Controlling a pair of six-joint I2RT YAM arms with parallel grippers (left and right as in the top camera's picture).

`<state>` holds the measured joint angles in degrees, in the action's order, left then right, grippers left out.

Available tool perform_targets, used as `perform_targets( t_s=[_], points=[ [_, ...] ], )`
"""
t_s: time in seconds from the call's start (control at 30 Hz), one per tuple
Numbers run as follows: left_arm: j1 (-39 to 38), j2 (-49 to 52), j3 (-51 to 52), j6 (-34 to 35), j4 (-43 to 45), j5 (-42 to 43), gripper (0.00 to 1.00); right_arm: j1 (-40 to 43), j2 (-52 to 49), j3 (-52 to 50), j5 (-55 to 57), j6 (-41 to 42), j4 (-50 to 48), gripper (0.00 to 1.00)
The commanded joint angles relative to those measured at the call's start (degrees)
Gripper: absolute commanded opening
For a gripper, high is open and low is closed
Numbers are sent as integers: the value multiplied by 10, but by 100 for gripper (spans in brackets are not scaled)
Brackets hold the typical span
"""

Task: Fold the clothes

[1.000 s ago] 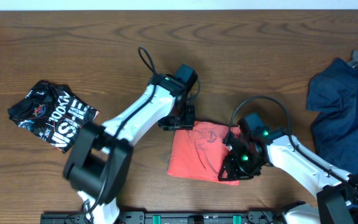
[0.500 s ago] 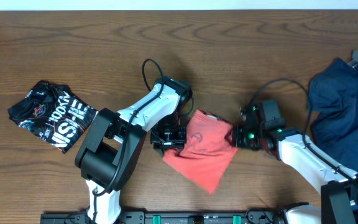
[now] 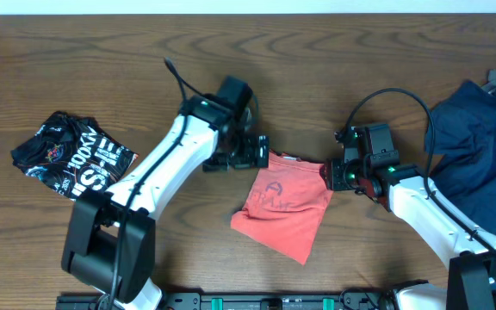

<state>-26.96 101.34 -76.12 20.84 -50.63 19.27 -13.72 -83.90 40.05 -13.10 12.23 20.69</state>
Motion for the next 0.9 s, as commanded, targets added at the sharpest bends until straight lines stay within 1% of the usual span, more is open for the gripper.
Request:
perform_targets(
  t_s=[0.0,0.17,0.33,0.43,0.5,0.63,0.67,0.73,0.77,0.8,0.87],
  points=[
    [11,14,0,-79,25,5,98,6,0,8,11,-16,14,48],
    [16,66,0,-166,46,118,98,6,0,8,11,-16,21,49],
    [15,127,0,-181,63,166,98,6,0,8,11,-16,28,49],
    [14,160,0,-208,82,246,98,6,0,8,11,-16,34,50],
    [7,182,0,-213,92,294,98,6,0,8,11,-16,36,50],
    [-19,205,0,-218,92,329,98,6,0,8,11,-16,36,50],
    [-24,206,0,-221,92,328,95,6,0,8,11,-16,36,50],
    [-41,206,0,-228,92,328,80,6,0,8,11,-16,36,50],
    [-47,206,0,-228,94,328,68,6,0,8,11,-16,36,50],
    [-52,206,0,-228,97,328,51,6,0,8,11,-16,36,50],
    [-52,206,0,-228,103,327,23,6,0,8,11,-16,36,50]
  ],
)
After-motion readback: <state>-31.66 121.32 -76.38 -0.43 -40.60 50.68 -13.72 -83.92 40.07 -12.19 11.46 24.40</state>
